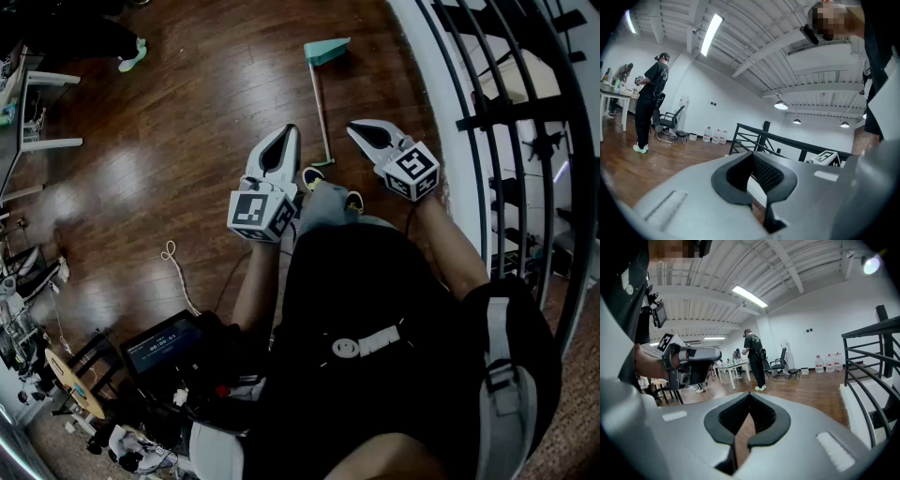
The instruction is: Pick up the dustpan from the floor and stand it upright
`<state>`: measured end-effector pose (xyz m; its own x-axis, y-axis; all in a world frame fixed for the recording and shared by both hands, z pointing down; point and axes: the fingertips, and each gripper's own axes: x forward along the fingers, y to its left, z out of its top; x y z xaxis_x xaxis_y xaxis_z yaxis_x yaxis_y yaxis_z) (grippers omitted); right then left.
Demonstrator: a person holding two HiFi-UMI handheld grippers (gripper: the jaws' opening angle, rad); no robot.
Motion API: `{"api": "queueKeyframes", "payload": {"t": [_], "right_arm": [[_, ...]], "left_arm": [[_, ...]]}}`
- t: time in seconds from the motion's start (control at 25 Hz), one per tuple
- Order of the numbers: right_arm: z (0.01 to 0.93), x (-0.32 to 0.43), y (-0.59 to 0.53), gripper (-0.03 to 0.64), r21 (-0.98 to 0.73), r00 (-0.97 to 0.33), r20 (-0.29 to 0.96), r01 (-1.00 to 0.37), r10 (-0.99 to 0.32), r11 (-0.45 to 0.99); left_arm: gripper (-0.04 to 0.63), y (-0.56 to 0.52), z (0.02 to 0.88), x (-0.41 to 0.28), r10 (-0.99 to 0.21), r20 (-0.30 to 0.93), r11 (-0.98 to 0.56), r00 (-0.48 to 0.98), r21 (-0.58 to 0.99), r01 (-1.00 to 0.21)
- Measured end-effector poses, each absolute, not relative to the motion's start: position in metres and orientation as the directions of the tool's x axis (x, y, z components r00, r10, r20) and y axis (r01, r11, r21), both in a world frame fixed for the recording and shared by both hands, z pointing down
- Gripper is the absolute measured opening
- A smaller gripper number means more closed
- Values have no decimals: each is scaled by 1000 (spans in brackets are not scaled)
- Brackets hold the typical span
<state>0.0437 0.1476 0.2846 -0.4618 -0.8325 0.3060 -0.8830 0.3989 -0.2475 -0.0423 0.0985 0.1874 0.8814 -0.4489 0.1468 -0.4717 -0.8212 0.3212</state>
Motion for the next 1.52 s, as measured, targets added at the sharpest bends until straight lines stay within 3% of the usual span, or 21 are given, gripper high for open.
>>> {"api": "queueKeyframes", "payload": {"t": [0.2,0.64,0.92,1.2,1.52], "right_arm": [[281,41,141,3,-183,-468,363,-884,-806,431],[278,39,109,3,-23,-460,501,-854,-733,520],[285,29,98,5,83,-494,636,-719,-592,690],[316,15,68,5,-1,-575,672,-630,-466,776],[406,59,30,5,-288,-661,562,-720,-497,632]], "left_arm": [[17,87,195,-54,-465,154,-791,872,371,-487],[17,25,207,-72,-465,91,-821,881,328,-467],[17,2,210,-99,-554,120,-765,823,316,-561],[17,-6,249,-109,-603,193,-702,774,333,-630],[17,-9,343,-68,-610,305,-640,731,355,-682]]}}
